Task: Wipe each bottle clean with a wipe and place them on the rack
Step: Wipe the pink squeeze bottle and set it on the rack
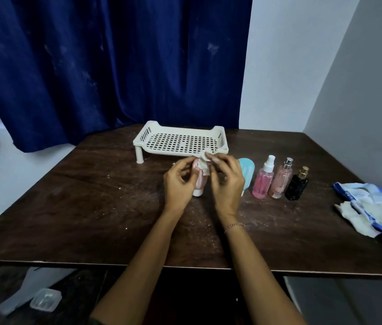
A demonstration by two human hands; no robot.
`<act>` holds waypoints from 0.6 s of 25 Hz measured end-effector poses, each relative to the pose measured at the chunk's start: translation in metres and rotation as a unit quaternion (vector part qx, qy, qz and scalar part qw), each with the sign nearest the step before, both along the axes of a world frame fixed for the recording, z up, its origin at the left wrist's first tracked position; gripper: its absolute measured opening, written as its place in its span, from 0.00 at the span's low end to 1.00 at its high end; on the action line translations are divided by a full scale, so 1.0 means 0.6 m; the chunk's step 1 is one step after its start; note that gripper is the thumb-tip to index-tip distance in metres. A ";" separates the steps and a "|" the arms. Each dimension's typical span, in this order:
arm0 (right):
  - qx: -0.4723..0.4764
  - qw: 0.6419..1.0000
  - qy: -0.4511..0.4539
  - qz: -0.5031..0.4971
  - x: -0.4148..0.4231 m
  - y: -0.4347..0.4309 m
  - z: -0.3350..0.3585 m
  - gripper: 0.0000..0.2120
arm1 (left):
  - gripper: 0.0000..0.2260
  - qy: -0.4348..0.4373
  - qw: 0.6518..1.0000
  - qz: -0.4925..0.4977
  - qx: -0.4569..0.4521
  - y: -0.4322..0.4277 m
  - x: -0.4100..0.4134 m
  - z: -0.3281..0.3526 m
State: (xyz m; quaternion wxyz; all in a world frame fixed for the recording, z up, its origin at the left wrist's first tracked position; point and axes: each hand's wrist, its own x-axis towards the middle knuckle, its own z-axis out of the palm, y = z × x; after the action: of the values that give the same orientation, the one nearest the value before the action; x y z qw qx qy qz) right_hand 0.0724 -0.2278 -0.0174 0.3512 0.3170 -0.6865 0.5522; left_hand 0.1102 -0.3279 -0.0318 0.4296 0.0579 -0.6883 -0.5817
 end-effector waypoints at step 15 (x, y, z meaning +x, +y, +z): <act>0.052 0.991 -0.076 0.101 -0.010 -0.009 -0.008 0.19 | 0.08 0.010 0.980 -0.140 0.140 -0.007 0.005 0.018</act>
State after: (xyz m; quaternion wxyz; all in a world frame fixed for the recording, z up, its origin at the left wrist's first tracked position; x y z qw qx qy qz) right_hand 0.0663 -0.2330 -0.0220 0.2238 0.3594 -0.7036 0.5707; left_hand 0.1130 -0.3323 -0.0209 0.3380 0.0147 -0.5975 -0.7270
